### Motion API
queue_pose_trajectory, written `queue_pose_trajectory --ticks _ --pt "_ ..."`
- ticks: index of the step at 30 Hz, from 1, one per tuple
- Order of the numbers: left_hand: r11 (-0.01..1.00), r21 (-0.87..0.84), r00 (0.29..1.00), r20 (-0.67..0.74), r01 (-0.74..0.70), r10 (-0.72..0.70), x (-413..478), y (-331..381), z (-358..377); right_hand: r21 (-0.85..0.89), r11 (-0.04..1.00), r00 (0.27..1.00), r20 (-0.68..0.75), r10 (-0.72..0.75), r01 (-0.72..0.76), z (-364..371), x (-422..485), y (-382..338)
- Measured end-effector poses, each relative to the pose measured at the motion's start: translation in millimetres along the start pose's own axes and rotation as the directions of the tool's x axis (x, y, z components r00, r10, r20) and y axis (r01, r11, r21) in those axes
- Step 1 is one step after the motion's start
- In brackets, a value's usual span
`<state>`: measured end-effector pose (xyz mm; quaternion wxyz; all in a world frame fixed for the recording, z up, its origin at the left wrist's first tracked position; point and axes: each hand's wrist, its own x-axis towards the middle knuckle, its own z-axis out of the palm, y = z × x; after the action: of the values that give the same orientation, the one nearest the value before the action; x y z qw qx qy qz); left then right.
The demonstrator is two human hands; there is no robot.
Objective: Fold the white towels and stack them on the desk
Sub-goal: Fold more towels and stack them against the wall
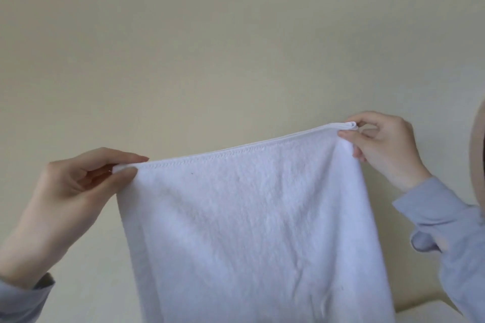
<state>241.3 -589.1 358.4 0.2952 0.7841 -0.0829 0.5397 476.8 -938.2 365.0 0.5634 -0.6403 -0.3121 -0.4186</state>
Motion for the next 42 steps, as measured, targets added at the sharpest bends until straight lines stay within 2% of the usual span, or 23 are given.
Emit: queue_pose_trajectory --ticks 4,8,11,13,14,17,21,25,28,32,37,42 --pt "0.999 -0.040 0.993 0.115 0.008 -0.003 -12 10 18 -0.026 1.000 1.000 -0.016 -0.012 0.012 -20 25 -5" --pt "0.996 -0.027 0.964 0.255 0.091 -0.081 -42 6 26 -0.064 0.997 0.999 0.027 -0.032 0.033 -13 41 -11" --pt "0.977 -0.124 0.965 0.220 0.171 -0.141 -87 14 34 -0.106 0.991 0.993 0.098 -0.068 0.079 21 34 -11" --pt "0.939 -0.199 0.957 0.144 0.279 -0.253 -127 12 38 -0.131 0.986 0.984 0.162 -0.079 0.101 55 17 -4" --pt "0.902 -0.230 0.931 0.117 0.364 -0.346 -151 6 36 -0.145 0.983 0.972 0.221 -0.077 0.111 78 3 1" --pt "0.748 -0.281 0.791 0.075 0.601 -0.607 -231 -21 27 -0.168 0.975 0.901 0.429 -0.060 0.145 154 -68 20" --pt "0.494 -0.227 0.506 -0.003 0.839 -0.862 -350 -56 6 -0.119 0.989 0.746 0.665 0.016 0.084 253 -215 45" --pt "0.203 -0.205 0.190 -0.082 0.957 -0.978 -458 -90 -16 -0.104 0.994 0.550 0.828 0.109 -0.041 329 -372 47" --pt "0.078 -0.246 0.019 -0.234 0.966 -0.972 -519 -121 -45 -0.108 0.990 0.418 0.899 0.135 -0.089 377 -462 39" --pt "-0.023 -0.204 -0.089 -0.320 0.979 -0.943 -569 -153 -95 -0.065 0.997 0.312 0.947 0.074 -0.039 439 -531 15" --pt "-0.155 -0.019 -0.152 -0.326 0.988 -0.933 -616 -170 -133 -0.053 0.999 0.165 0.985 0.050 0.012 500 -607 -8" --pt "-0.227 0.001 -0.210 -0.377 0.974 -0.902 -647 -172 -153 -0.101 0.994 0.069 0.992 0.103 -0.032 537 -664 -14"
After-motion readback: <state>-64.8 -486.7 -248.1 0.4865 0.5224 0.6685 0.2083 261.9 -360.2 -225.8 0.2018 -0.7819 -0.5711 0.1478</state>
